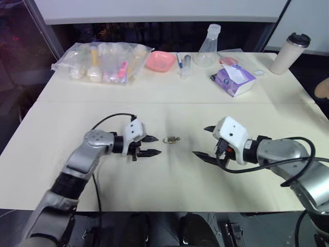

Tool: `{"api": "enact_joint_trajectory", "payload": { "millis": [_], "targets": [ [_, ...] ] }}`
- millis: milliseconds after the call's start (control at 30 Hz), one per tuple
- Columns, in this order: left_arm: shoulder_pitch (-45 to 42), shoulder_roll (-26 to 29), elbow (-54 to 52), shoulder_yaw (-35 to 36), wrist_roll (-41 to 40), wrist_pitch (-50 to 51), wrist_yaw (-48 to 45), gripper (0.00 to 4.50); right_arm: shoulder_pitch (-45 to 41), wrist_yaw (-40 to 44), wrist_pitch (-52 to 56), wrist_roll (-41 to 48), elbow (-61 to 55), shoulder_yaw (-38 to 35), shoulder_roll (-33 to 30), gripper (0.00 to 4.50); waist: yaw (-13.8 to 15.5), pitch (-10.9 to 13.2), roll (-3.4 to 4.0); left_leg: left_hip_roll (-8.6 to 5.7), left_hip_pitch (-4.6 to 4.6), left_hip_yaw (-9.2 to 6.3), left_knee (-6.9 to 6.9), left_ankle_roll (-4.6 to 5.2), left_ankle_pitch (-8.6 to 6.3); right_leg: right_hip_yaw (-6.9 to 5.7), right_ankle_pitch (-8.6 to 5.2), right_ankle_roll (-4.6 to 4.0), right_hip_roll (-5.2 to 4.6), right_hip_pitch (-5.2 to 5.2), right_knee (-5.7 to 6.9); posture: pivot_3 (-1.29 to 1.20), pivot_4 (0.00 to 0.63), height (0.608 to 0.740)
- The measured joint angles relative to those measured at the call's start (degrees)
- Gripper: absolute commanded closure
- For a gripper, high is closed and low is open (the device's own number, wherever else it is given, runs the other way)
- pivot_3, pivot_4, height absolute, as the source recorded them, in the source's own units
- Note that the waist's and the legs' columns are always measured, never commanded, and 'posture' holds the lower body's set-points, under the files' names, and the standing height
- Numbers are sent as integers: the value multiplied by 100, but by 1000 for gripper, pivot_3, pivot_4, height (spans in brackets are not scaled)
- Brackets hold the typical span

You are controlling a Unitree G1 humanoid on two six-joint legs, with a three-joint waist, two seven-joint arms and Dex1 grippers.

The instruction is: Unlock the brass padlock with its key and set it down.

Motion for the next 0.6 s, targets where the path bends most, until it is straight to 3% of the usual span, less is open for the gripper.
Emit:
{"api": "enact_joint_trajectory", "payload": {
  "millis": [67, 433, 600],
  "targets": [
    [-232, -297, 486, -108, 165, -304, 6, 40, 40, -76, 90, 2, -56, -82, 1, 0, 6, 0, -1, 0, 0, 0, 1, 0, 0, 0, 0, 1, 2, 0, 0, 0, 150, 715],
    [-1210, -1191, 2966, -294, 957, -1947, 115, 40, 320, -424, 475, 26, -540, -381, 12, 0, 8, 0, -1, 1, -1, -1, 3, 1, 0, 0, 2, 3, 8, 0, 1, 0, 150, 715],
    [-1458, -1339, 3524, -272, 1080, -2422, 106, 40, 321, -509, 563, 31, -624, -470, 18, 0, 36, -1, -3, 0, 0, -1, 5, 2, 0, 0, 4, 7, 7, 2, 1, 0, 150, 715]
  ]
}}
